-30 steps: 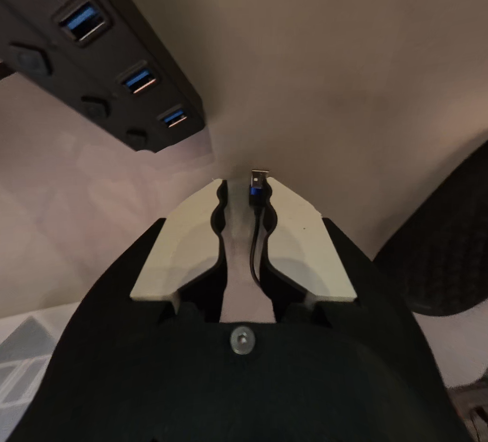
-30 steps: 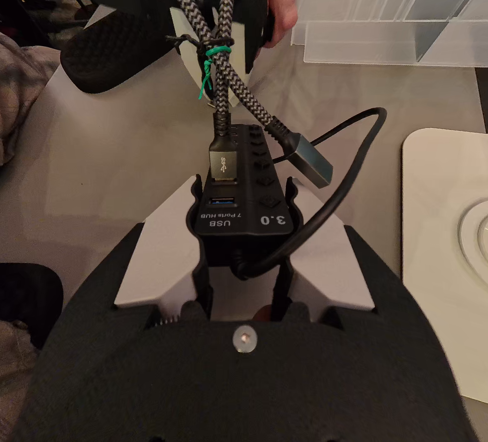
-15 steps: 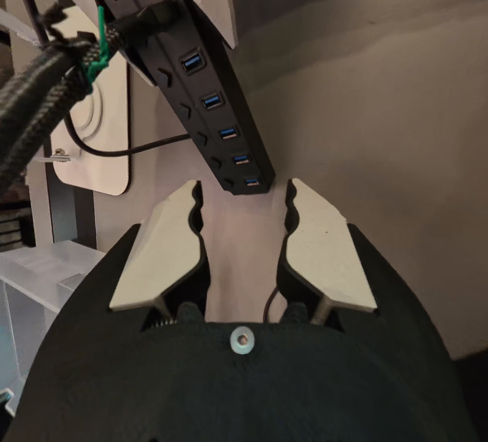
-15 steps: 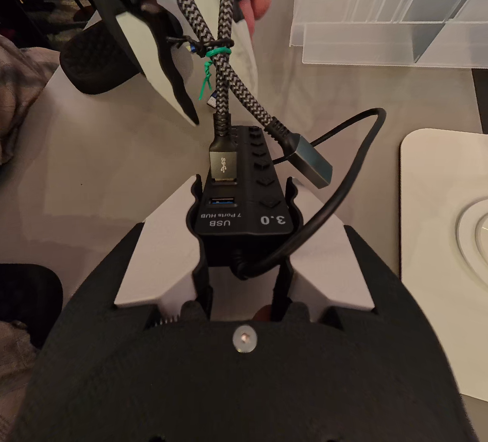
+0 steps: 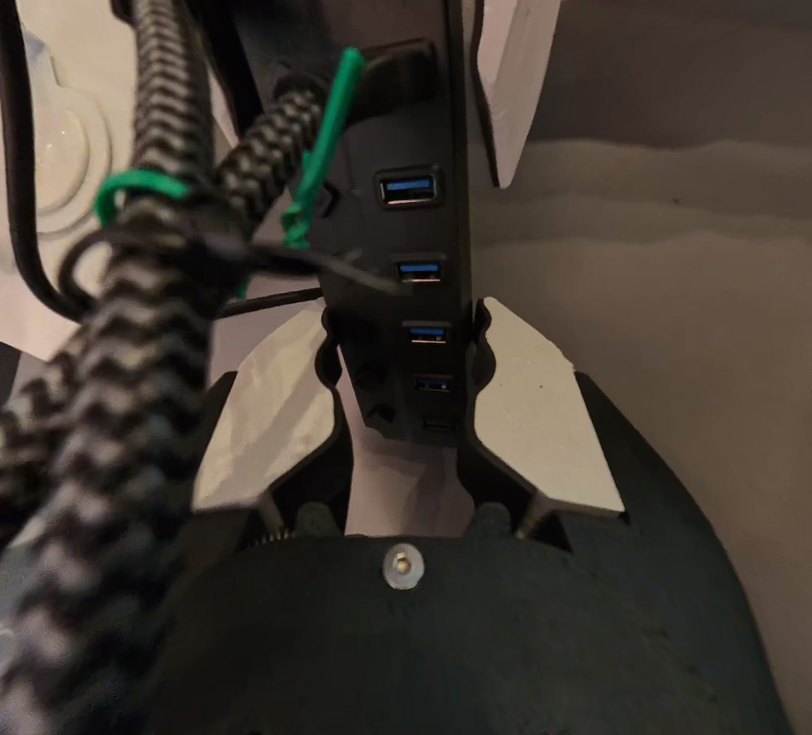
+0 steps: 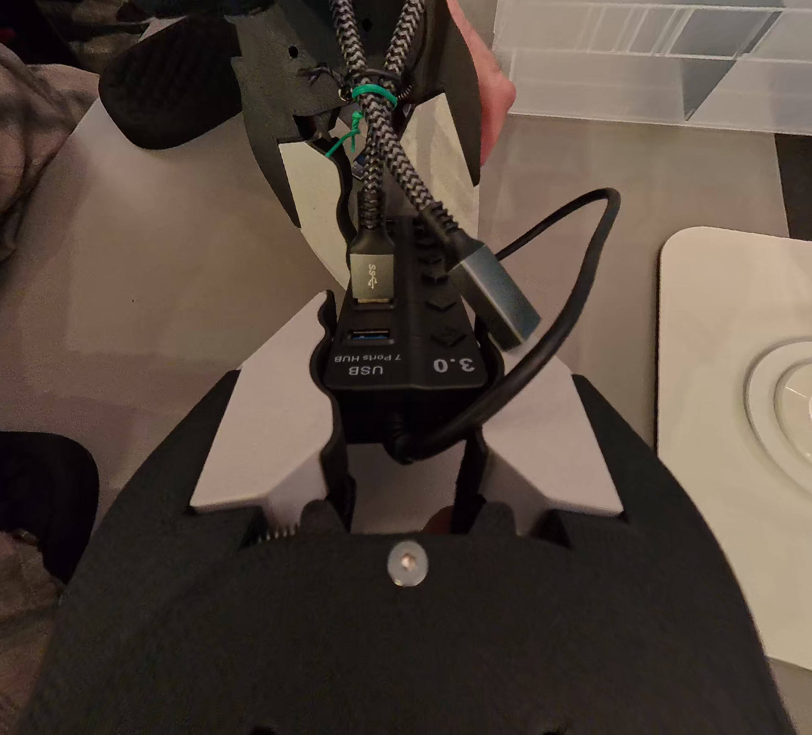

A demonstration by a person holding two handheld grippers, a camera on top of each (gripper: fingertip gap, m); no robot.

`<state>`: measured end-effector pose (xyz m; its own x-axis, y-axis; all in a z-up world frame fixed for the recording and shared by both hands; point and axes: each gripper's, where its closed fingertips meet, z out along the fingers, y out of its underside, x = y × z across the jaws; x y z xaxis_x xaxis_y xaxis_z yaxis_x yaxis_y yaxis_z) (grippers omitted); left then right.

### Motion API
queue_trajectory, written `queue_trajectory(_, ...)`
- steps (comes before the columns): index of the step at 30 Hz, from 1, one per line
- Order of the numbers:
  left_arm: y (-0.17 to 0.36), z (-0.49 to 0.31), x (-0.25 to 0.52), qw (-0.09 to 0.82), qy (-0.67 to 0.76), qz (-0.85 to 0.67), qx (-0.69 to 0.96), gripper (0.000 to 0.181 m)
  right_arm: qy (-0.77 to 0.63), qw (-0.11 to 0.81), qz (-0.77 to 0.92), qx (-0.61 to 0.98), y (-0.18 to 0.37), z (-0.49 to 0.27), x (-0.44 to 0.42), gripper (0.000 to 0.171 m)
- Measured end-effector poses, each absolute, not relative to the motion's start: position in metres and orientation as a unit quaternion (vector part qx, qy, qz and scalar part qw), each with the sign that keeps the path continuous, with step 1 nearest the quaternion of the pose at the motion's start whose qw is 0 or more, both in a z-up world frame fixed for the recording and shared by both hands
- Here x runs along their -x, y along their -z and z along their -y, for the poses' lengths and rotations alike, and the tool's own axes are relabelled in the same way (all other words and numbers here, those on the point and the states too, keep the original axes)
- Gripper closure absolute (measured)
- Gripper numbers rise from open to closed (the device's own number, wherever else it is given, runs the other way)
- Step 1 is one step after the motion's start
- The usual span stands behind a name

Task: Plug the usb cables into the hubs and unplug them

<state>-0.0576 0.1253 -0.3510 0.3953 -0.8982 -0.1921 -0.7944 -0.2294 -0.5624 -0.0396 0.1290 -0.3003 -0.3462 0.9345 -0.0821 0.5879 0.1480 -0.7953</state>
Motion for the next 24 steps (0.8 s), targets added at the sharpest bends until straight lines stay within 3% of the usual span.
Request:
queue_trajectory(6, 0.356, -0.130, 0.070, 0.277, 0.040, -0.558, 0.781, 0.124, -0.340, 0.201, 0.717, 0.575, 0.312, -0.141, 0.024, 0.096)
queue_trajectory(10, 0.360, -0.133, 0.089, 0.229, -0.028, -0.596, 0.769, 0.124, -0.304, 0.190, 0.701, 0.617, 0.316, -0.155, -0.003, 0.096)
queue_trajectory(19, 0.361, -0.140, 0.090, 0.165, -0.083, -0.644, 0.742, 0.124, -0.304, 0.220, 0.679, 0.630, 0.301, -0.164, -0.023, 0.104)
queue_trajectory(24, 0.361, -0.144, 0.089, 0.145, -0.115, -0.659, 0.729, 0.123, -0.304, 0.215, 0.680, 0.632, 0.308, -0.166, -0.020, 0.120)
